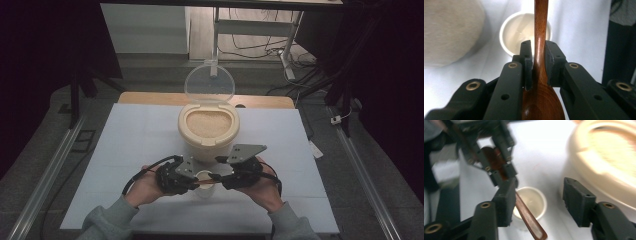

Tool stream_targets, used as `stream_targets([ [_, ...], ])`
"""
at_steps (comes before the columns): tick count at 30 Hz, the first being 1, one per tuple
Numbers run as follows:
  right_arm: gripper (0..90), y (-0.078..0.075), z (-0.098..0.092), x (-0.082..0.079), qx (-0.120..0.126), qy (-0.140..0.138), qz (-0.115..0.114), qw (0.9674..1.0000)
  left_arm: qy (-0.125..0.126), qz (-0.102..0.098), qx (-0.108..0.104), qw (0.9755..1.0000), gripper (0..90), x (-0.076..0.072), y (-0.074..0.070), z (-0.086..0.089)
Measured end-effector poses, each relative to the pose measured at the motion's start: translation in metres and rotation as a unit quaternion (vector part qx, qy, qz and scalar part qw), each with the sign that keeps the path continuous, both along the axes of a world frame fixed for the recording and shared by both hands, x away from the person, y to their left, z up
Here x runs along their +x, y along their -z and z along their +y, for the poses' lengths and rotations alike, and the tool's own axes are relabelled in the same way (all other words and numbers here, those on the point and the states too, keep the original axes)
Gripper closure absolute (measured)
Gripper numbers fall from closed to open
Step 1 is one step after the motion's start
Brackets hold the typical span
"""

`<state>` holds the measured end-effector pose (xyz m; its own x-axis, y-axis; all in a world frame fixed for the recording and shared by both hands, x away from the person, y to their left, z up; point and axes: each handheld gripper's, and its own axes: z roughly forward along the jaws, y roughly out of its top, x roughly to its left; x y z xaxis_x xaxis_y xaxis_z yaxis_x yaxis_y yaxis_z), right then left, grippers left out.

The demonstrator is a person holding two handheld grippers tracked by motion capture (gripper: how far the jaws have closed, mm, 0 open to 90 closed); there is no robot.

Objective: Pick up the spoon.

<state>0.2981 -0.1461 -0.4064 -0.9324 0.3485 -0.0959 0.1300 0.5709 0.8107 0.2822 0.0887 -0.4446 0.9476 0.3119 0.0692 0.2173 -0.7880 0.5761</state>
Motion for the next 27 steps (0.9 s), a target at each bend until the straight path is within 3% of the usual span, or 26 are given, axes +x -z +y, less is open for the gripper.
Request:
stream_targets([
  [1, 40.1, -0.001, -0.009, -0.001, 0.029, 0.040, 0.005, 0.9987, -0.005, -0.004, -0.003, 1.0000, 76.9, 0.000, 0.000, 0.001],
  [2, 40.1, -0.001, -0.009, -0.001, 0.029, 0.040, 0.005, 0.9987, -0.009, -0.008, -0.006, 0.9999, 76.9, 0.000, -0.001, 0.001],
  [3, 38.7, -0.002, -0.018, -0.002, 0.057, 0.081, 0.021, 0.9949, -0.011, -0.010, -0.008, 0.9999, 77.0, 0.000, -0.001, 0.002],
  [4, 38.7, -0.002, -0.018, -0.002, 0.057, 0.081, 0.021, 0.9949, -0.013, -0.013, -0.010, 0.9998, 77.0, -0.001, -0.002, 0.003],
  [6, 37.9, -0.001, -0.027, -0.004, 0.079, 0.109, 0.036, 0.9902, -0.018, -0.019, -0.016, 0.9995, 77.1, -0.001, -0.003, 0.004],
  [8, 36.7, 0.003, -0.036, -0.007, 0.101, 0.140, 0.058, 0.9833, -0.022, -0.023, -0.021, 0.9993, 77.3, -0.001, -0.003, 0.004],
  [10, 36.6, 0.008, -0.039, -0.008, 0.107, 0.153, 0.070, 0.9799, -0.026, -0.027, -0.028, 0.9989, 77.4, -0.001, -0.003, 0.005],
  [17, 35.1, 0.026, -0.040, -0.004, 0.120, 0.165, 0.125, 0.9709, -0.036, -0.050, -0.051, 0.9968, 77.8, -0.004, -0.007, 0.007],
  [22, 34.4, 0.031, -0.034, -0.004, 0.128, 0.163, 0.139, 0.9685, -0.046, -0.068, -0.075, 0.9937, 77.9, -0.006, -0.011, 0.010],
  [25, 34.3, 0.034, -0.029, -0.004, 0.144, 0.161, 0.152, 0.9645, -0.048, -0.078, -0.083, 0.9924, 78.0, -0.009, -0.012, 0.009],
  [26, 34.3, 0.034, -0.029, -0.004, 0.144, 0.161, 0.152, 0.9645, -0.047, -0.080, -0.084, 0.9922, 78.0, -0.010, -0.012, 0.008],
  [27, 35.1, 0.034, -0.026, -0.004, 0.155, 0.161, 0.155, 0.9622, -0.046, -0.083, -0.087, 0.9917, 78.0, -0.011, -0.012, 0.005],
])
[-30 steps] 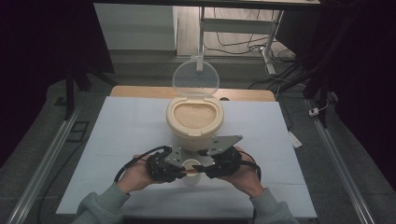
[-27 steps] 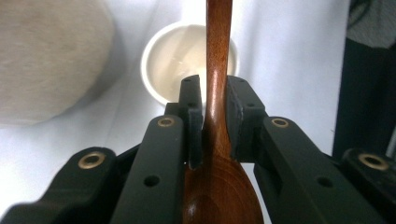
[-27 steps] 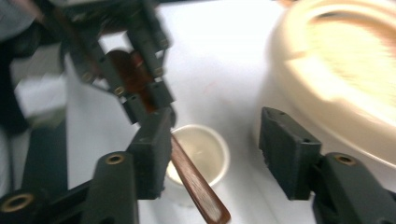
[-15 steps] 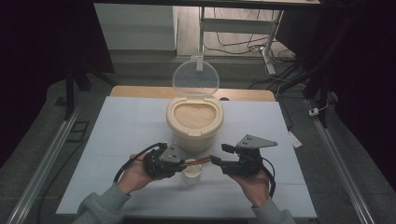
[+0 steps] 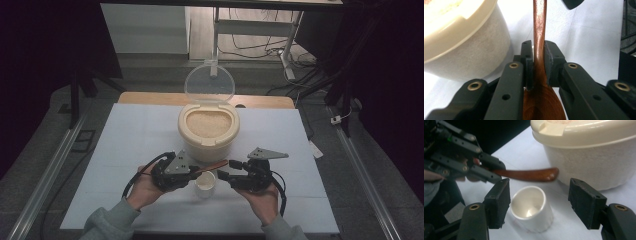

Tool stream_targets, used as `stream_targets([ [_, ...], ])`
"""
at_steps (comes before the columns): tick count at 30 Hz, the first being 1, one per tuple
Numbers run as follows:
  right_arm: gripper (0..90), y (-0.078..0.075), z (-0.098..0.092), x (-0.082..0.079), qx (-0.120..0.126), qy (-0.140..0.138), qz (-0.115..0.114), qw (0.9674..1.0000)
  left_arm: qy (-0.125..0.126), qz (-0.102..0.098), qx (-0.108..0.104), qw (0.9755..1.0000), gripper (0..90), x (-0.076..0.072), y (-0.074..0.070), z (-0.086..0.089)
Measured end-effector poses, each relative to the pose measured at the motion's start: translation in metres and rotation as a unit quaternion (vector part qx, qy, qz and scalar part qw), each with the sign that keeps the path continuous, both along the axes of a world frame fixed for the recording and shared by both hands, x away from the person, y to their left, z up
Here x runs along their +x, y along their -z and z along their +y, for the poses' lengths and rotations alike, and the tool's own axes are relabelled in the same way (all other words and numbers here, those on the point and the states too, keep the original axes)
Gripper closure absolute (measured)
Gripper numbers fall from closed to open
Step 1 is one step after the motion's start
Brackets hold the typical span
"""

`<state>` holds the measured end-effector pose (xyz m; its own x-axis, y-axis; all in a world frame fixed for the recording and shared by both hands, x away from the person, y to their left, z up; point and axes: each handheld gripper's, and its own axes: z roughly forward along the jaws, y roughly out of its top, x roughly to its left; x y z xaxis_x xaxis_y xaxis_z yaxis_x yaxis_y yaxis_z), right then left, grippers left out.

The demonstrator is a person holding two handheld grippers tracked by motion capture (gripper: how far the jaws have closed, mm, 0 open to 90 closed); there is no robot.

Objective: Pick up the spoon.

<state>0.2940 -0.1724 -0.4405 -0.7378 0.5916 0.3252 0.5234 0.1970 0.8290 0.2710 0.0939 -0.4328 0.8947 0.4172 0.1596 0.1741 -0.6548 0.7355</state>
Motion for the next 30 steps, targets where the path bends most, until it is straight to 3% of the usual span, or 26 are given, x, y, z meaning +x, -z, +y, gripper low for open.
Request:
stream_targets([
  [6, 43.9, 0.000, 0.003, 0.000, 0.032, -0.001, 0.007, 0.9995, 0.006, -0.006, 0.000, 1.0000, 78.1, -0.003, 0.001, -0.005],
  [10, 54.3, -0.002, 0.001, -0.002, 0.040, 0.013, -0.002, 0.9991, 0.007, -0.013, 0.003, 0.9999, 78.4, -0.005, 0.002, -0.007],
  [12, 55.5, -0.002, 0.000, -0.002, 0.048, 0.015, -0.001, 0.9987, 0.005, -0.016, 0.001, 0.9999, 78.5, -0.006, 0.002, -0.008],
  [13, 58.0, -0.002, -0.001, -0.002, 0.065, 0.015, 0.001, 0.9978, 0.005, -0.017, 0.001, 0.9999, 78.6, -0.006, 0.002, -0.008],
  [16, 61.4, -0.003, 0.000, -0.002, 0.075, 0.015, -0.001, 0.9971, 0.004, -0.020, 0.002, 0.9998, 78.9, -0.007, 0.002, -0.008],
  [25, 78.6, -0.008, 0.005, -0.004, 0.123, -0.020, -0.006, 0.9921, -0.001, -0.029, 0.012, 0.9995, 79.9, -0.008, 0.003, -0.010],
  [30, 82.5, -0.011, 0.008, -0.005, 0.127, -0.038, -0.016, 0.9911, 0.001, -0.028, 0.012, 0.9995, 80.1, -0.008, 0.003, -0.010],
])
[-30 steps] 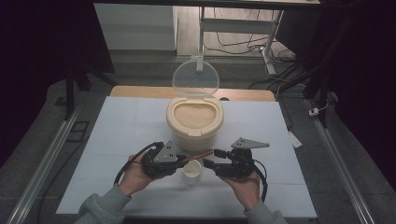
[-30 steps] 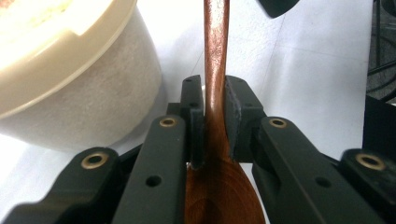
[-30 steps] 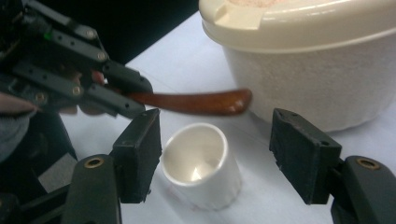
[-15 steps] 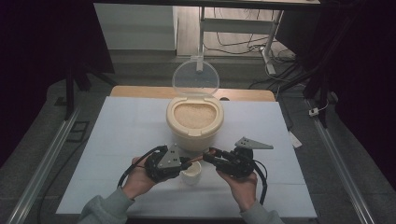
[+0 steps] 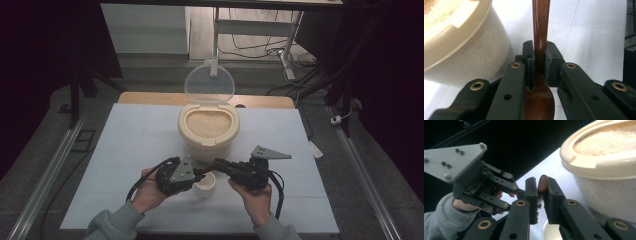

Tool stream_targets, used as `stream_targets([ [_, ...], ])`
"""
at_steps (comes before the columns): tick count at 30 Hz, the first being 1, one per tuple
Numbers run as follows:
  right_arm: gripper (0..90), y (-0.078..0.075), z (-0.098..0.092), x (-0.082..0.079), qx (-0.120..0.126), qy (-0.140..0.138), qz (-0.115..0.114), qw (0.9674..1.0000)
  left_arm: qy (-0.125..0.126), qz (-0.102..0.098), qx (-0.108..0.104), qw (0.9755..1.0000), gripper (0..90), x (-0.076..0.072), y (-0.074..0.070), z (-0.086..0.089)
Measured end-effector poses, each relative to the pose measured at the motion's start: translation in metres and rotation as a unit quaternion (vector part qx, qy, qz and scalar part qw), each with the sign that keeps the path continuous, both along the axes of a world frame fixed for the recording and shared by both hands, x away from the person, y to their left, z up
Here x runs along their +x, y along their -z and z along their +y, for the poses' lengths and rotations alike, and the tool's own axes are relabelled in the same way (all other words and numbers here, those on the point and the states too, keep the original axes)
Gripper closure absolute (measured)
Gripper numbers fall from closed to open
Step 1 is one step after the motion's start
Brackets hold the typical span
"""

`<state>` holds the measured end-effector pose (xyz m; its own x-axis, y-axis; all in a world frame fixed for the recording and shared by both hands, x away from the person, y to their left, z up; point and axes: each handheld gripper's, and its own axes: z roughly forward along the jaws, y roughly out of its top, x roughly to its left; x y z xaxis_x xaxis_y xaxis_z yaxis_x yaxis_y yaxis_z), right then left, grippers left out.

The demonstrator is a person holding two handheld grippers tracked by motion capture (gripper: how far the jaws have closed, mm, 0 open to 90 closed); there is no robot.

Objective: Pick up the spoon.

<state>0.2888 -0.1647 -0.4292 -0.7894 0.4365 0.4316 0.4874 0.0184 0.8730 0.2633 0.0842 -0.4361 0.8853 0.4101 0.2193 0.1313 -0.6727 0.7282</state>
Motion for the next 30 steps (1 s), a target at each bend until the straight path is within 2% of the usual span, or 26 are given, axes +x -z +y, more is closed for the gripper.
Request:
stream_targets([
  [7, 83.0, -0.001, -0.001, 0.000, 0.008, -0.007, -0.016, 0.9998, 0.000, -0.001, -0.012, 0.9999, 79.6, 0.000, -0.001, 0.002],
  [11, 83.2, -0.001, -0.002, 0.001, 0.019, -0.010, -0.022, 0.9995, -0.007, 0.004, -0.036, 0.9993, 76.2, 0.001, -0.001, 0.005],
  [12, 83.2, -0.002, -0.005, 0.002, 0.028, -0.008, -0.028, 0.9992, -0.015, 0.004, -0.044, 0.9989, 65.3, 0.001, -0.001, 0.008],
  [13, 83.2, -0.003, -0.006, 0.002, 0.028, -0.008, -0.029, 0.9991, -0.022, 0.009, -0.056, 0.9982, 61.9, 0.001, -0.001, 0.013],
  [14, 83.2, -0.003, -0.006, 0.002, 0.028, -0.008, -0.029, 0.9991, -0.022, 0.009, -0.056, 0.9982, 58.5, 0.001, -0.001, 0.013],
  [16, 83.2, -0.004, -0.012, 0.005, 0.034, -0.001, -0.035, 0.9988, -0.042, 0.015, -0.077, 0.9961, 50.8, -0.001, 0.001, 0.025],
  [18, 83.2, -0.004, -0.014, 0.006, 0.035, 0.001, -0.036, 0.9987, -0.048, 0.018, -0.083, 0.9953, 48.0, -0.001, 0.002, 0.029],
  [21, 83.2, -0.003, -0.021, 0.009, 0.039, 0.008, -0.041, 0.9984, -0.078, 0.027, -0.103, 0.9912, 39.5, -0.005, 0.007, 0.049],
  [22, 83.2, -0.003, -0.023, 0.009, 0.041, 0.009, -0.042, 0.9982, -0.078, 0.027, -0.103, 0.9912, 38.0, -0.005, 0.007, 0.049],
  [23, 83.2, -0.004, -0.024, 0.009, 0.042, 0.009, -0.043, 0.9981, -0.092, 0.032, -0.110, 0.9892, 36.9, -0.007, 0.010, 0.059],
  [26, 83.2, -0.005, -0.027, 0.010, 0.042, 0.012, -0.050, 0.9978, -0.106, 0.034, -0.109, 0.9878, 34.8, -0.010, 0.014, 0.070],
  [27, 83.2, -0.007, -0.030, 0.010, 0.046, 0.013, -0.055, 0.9973, -0.120, 0.037, -0.109, 0.9861, 33.6, -0.013, 0.019, 0.081],
  [28, 83.2, -0.008, -0.032, 0.010, 0.046, 0.013, -0.056, 0.9973, -0.120, 0.037, -0.109, 0.9861, 33.1, -0.013, 0.019, 0.081],
  [29, 83.2, -0.009, -0.034, 0.010, 0.046, 0.016, -0.058, 0.9971, -0.133, 0.042, -0.112, 0.9839, 32.6, -0.017, 0.025, 0.093],
  [30, 83.2, -0.010, -0.036, 0.010, 0.048, 0.018, -0.061, 0.9968, -0.133, 0.042, -0.112, 0.9839, 32.2, -0.017, 0.025, 0.093],
])
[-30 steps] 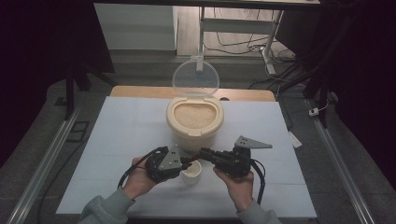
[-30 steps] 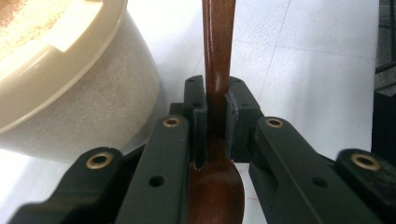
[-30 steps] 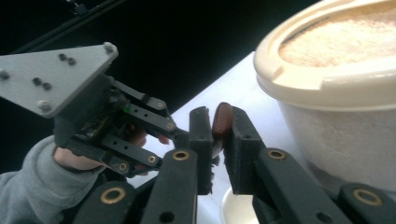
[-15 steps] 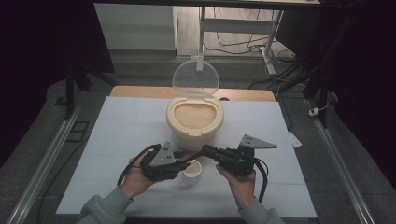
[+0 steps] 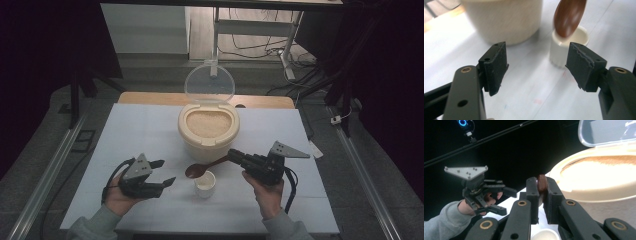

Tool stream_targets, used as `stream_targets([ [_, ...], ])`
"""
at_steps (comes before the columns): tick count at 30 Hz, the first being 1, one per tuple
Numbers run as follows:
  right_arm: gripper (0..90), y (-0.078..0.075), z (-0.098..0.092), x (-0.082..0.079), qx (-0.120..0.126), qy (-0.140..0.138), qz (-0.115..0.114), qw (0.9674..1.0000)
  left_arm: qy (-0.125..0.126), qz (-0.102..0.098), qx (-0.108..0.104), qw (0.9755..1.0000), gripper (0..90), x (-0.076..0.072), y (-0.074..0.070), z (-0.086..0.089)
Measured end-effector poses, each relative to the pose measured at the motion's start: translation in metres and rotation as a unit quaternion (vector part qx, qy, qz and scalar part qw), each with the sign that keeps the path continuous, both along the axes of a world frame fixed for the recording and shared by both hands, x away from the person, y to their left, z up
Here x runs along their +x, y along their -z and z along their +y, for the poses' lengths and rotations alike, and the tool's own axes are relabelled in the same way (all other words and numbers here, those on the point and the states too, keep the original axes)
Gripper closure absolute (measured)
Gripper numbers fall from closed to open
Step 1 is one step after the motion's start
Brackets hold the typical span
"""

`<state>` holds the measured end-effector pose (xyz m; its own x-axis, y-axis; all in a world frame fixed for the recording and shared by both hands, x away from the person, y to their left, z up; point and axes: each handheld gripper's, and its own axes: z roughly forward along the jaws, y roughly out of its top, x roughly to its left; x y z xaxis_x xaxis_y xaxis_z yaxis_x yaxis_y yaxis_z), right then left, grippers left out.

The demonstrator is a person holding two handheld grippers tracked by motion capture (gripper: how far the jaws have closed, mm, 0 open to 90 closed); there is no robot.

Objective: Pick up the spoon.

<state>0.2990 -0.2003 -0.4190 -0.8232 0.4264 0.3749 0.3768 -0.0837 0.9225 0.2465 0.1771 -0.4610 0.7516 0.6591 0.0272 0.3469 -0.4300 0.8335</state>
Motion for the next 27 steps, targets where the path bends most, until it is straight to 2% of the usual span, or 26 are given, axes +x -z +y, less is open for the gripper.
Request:
stream_targets([
  [4, 83.2, -0.004, -0.008, 0.001, 0.005, 0.011, -0.007, 0.9999, -0.032, 0.020, -0.010, 0.9992, 30.5, -0.006, 0.016, 0.027],
  [5, 83.2, -0.005, -0.010, 0.001, 0.006, 0.014, -0.009, 0.9998, -0.032, 0.020, -0.010, 0.9992, 30.0, -0.006, 0.016, 0.027],
  [7, 83.2, -0.006, -0.014, 0.002, 0.009, 0.017, -0.012, 0.9997, -0.053, 0.030, -0.009, 0.9981, 29.0, -0.007, 0.025, 0.040],
  [12, 83.1, -0.010, -0.020, 0.002, 0.012, 0.026, -0.018, 0.9995, -0.070, 0.034, -0.009, 0.9969, 27.8, -0.008, 0.032, 0.053],
  [14, 83.1, -0.012, -0.025, 0.002, 0.015, 0.031, -0.021, 0.9992, -0.083, 0.038, -0.010, 0.9957, 26.6, -0.007, 0.036, 0.059],
  [27, 83.2, -0.021, -0.041, 0.002, 0.025, 0.052, -0.037, 0.9977, -0.089, 0.051, -0.004, 0.9947, 21.6, -0.004, 0.042, 0.060],
])
